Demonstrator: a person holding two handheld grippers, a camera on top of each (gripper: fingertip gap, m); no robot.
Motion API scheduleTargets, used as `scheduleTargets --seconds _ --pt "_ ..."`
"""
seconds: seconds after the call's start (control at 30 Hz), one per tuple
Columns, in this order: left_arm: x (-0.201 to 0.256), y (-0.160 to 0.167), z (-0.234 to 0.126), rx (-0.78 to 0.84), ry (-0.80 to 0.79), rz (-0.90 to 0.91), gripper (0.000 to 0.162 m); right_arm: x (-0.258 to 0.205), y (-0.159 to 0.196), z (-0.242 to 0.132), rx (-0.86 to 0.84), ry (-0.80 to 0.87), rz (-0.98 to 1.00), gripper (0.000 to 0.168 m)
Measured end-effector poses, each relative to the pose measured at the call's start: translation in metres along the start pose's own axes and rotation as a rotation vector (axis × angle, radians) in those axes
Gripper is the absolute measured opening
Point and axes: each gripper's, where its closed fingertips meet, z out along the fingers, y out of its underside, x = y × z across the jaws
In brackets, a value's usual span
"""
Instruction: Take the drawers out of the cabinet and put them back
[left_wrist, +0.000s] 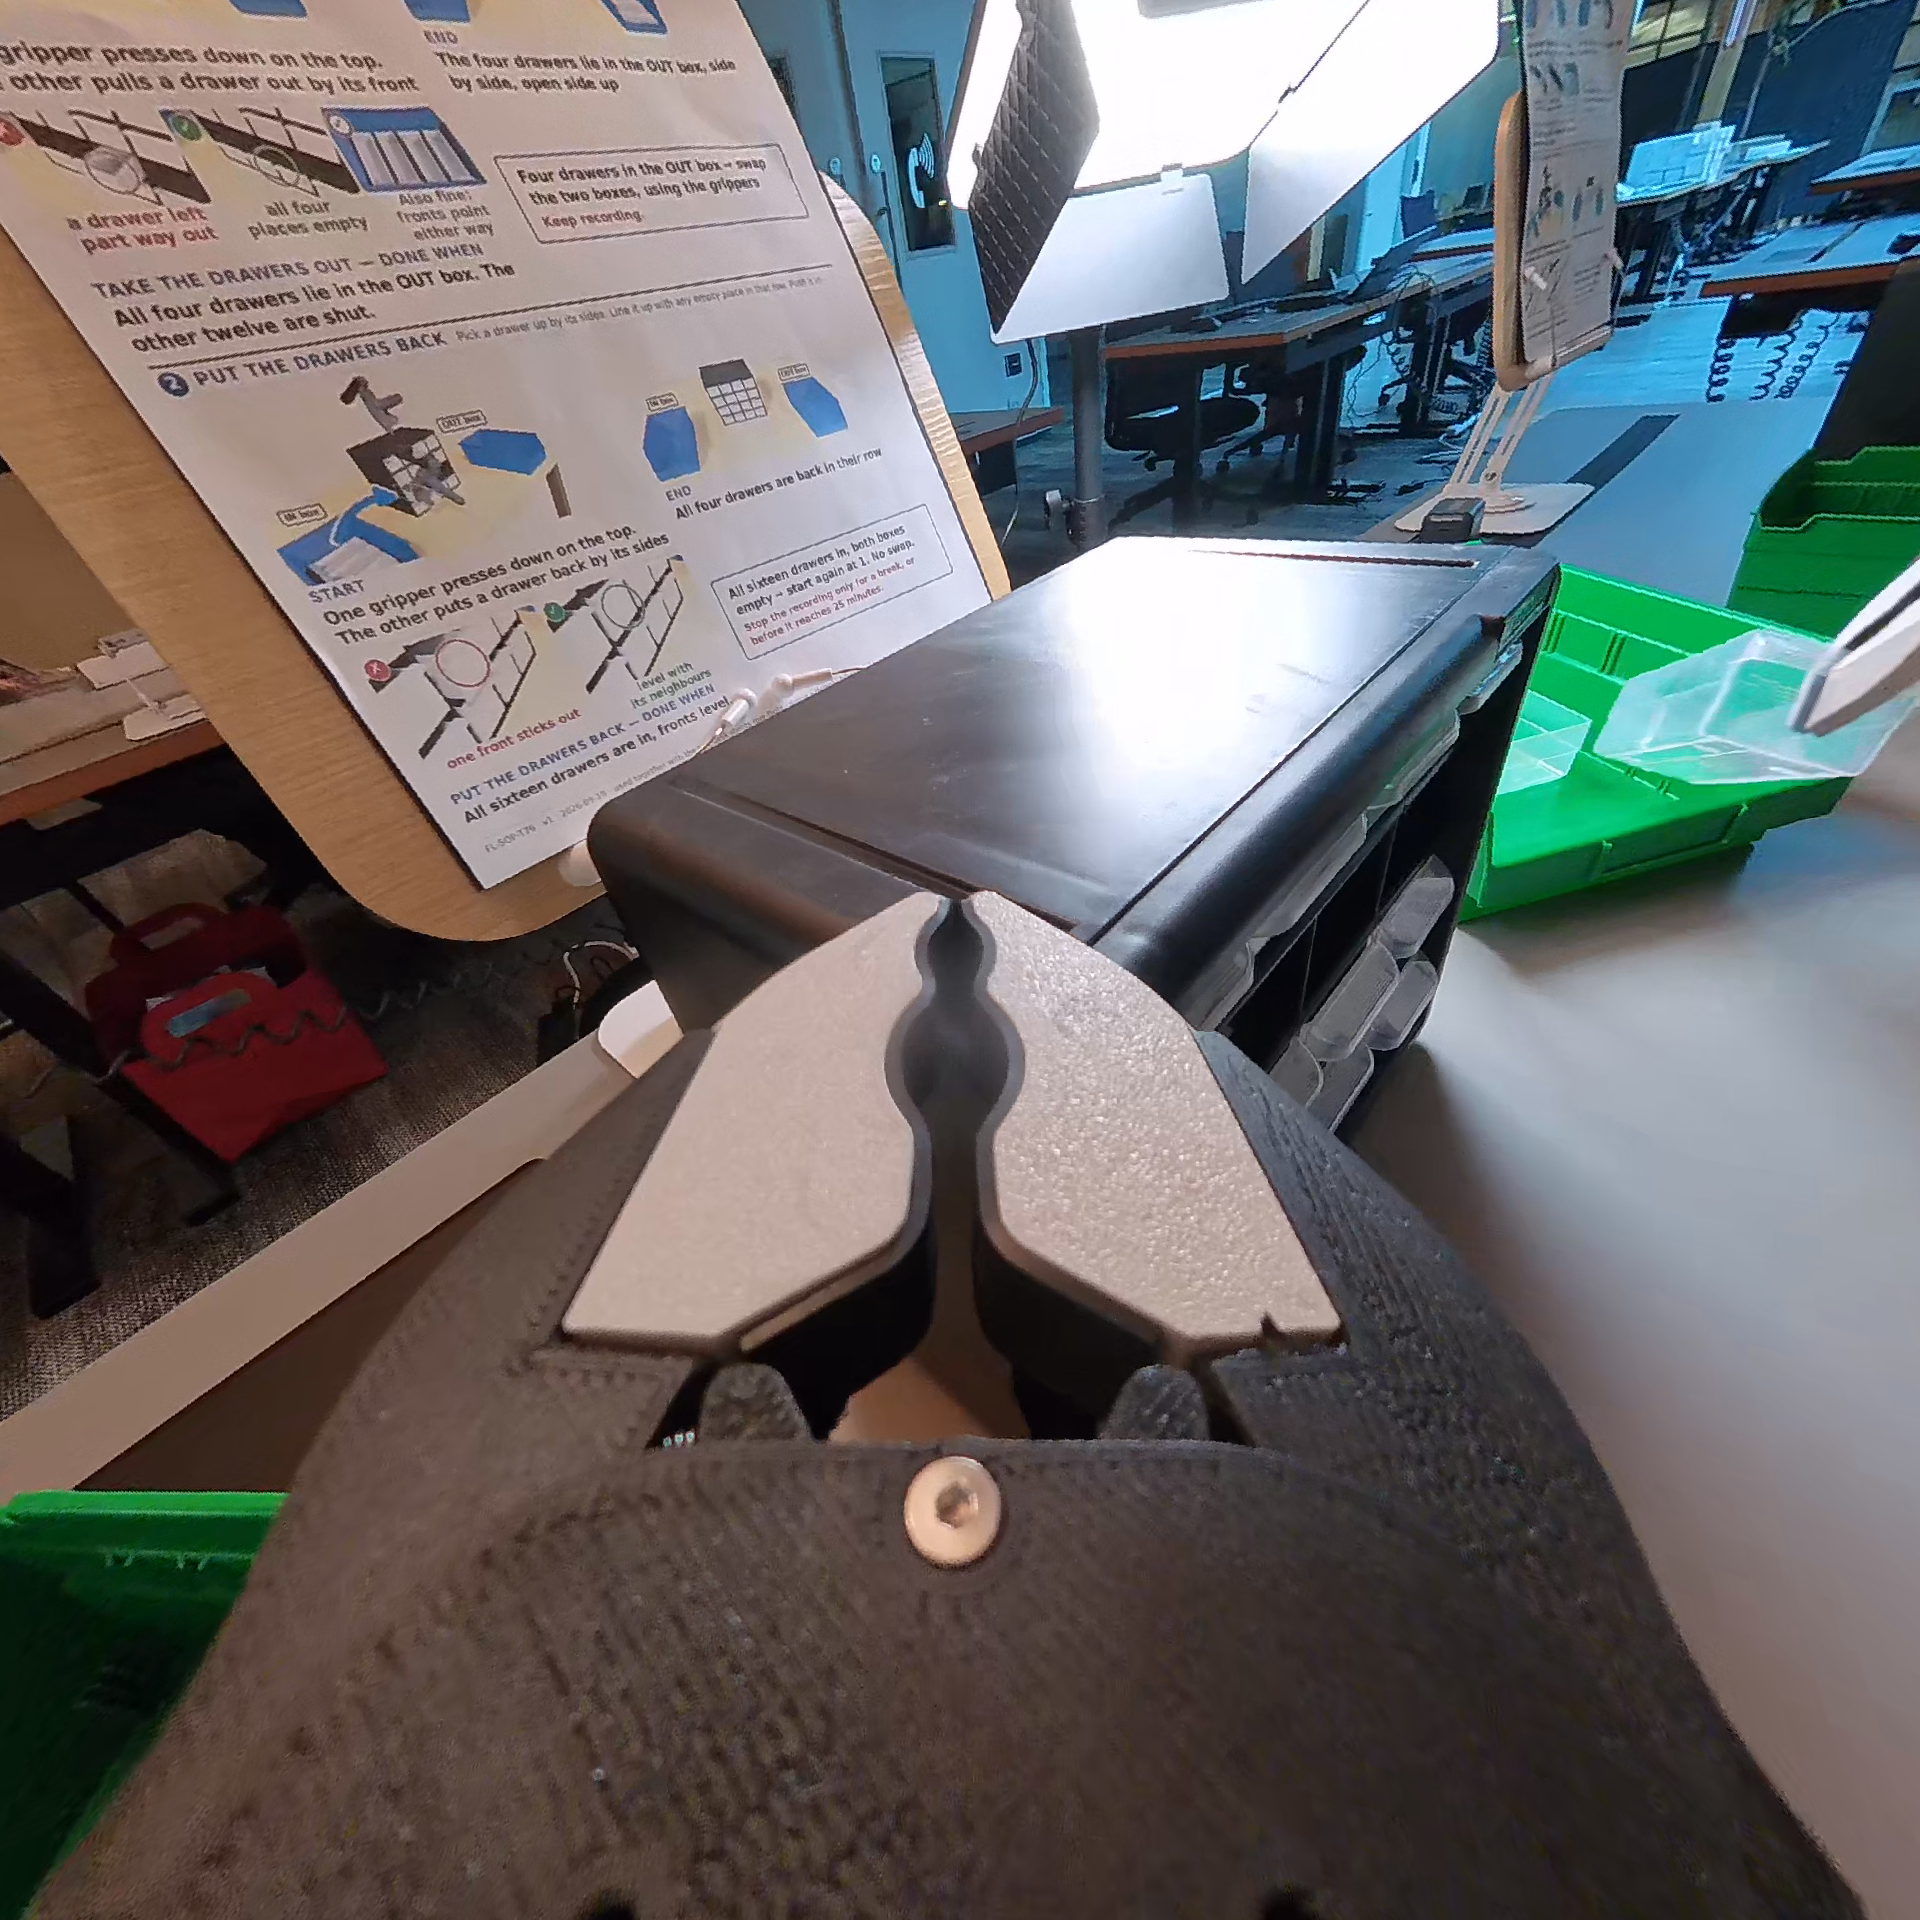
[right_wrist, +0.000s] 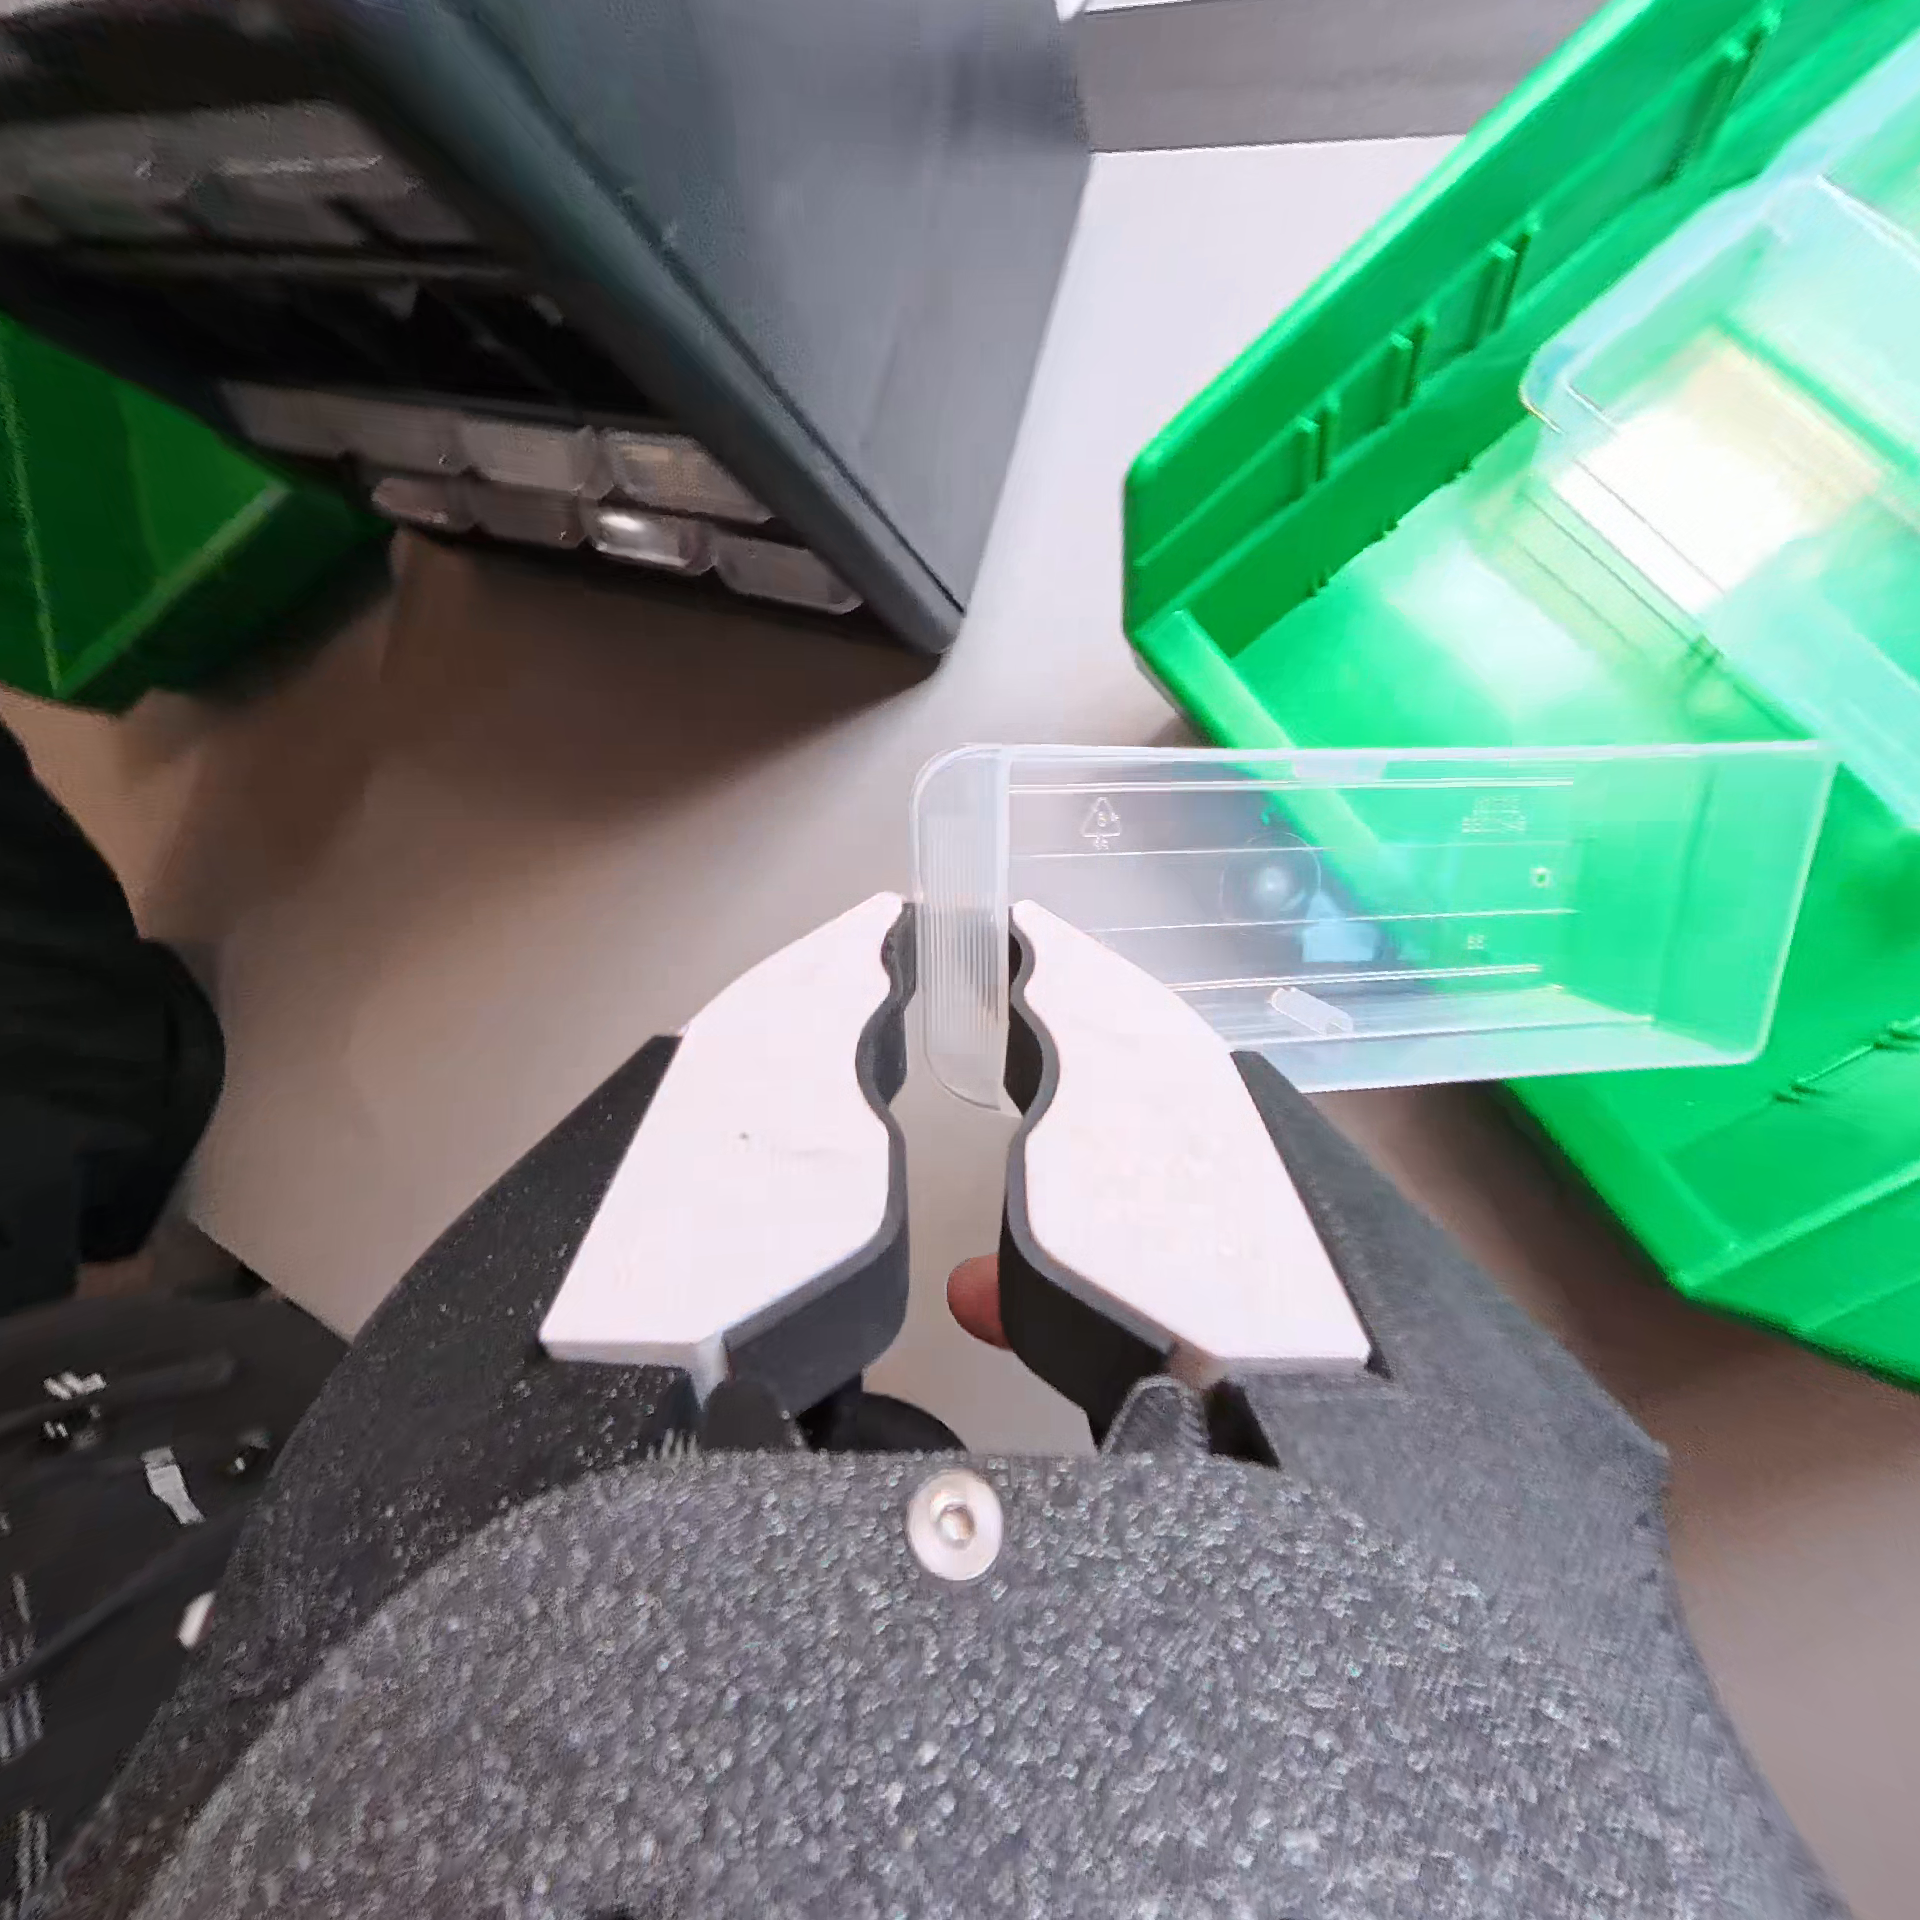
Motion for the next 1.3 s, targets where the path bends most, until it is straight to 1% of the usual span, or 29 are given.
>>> scheduleTargets --seconds 0.1,0.17,0.3,0.43,0.63,0.8,0.87,1.0,1.07,1.13,1.2,1.23,1.3 --pt "0.001 0.000 0.000 -0.007 0.000 0.017 0.000 0.013 -0.007 0.010 0.024 0.021 0.107 0.014" --pt "0.002 0.000 0.000 -0.013 -0.001 0.032 0.000 0.022 -0.010 0.018 0.025 0.042 0.142 0.014" --pt "0.004 -0.001 -0.001 -0.019 0.000 0.047 0.000 0.040 -0.020 0.037 0.013 0.080 0.190 0.014" --pt "0.004 -0.001 -0.001 -0.017 0.007 0.045 0.000 0.056 -0.029 0.058 -0.038 0.105 0.194 0.014" --pt "0.004 -0.001 -0.001 -0.011 0.016 0.040 0.000 0.080 -0.035 0.080 -0.173 0.173 0.146 0.019" --pt "0.004 -0.001 -0.001 -0.002 0.029 0.031 0.000 0.094 -0.042 0.087 -0.251 0.221 0.004 0.025" --pt "0.004 -0.001 0.000 0.000 0.034 0.026 0.000 0.094 -0.044 0.088 -0.266 0.204 -0.077 0.028" --pt "0.005 -0.001 -0.001 0.005 0.041 0.017 0.000 0.088 -0.056 0.089 -0.194 0.151 -0.200 0.031" --pt "0.005 -0.001 -0.001 0.007 0.044 0.012 0.000 0.085 -0.057 0.088 -0.171 0.126 -0.226 0.033" --pt "0.005 -0.001 -0.001 0.010 0.048 0.005 0.000 0.085 -0.050 0.088 -0.199 0.101 -0.181 0.035" --pt "0.005 -0.001 -0.001 0.013 0.052 -0.003 0.000 0.088 -0.041 0.088 -0.252 0.082 -0.049 0.037" --pt "0.005 -0.001 -0.001 0.014 0.053 -0.007 0.000 0.090 -0.043 0.088 -0.235 0.075 -0.002 0.038" --pt "0.005 -0.001 -0.001 0.016 0.053 -0.009 0.000 0.102 -0.048 0.086 -0.221 0.141 -0.021 0.038"
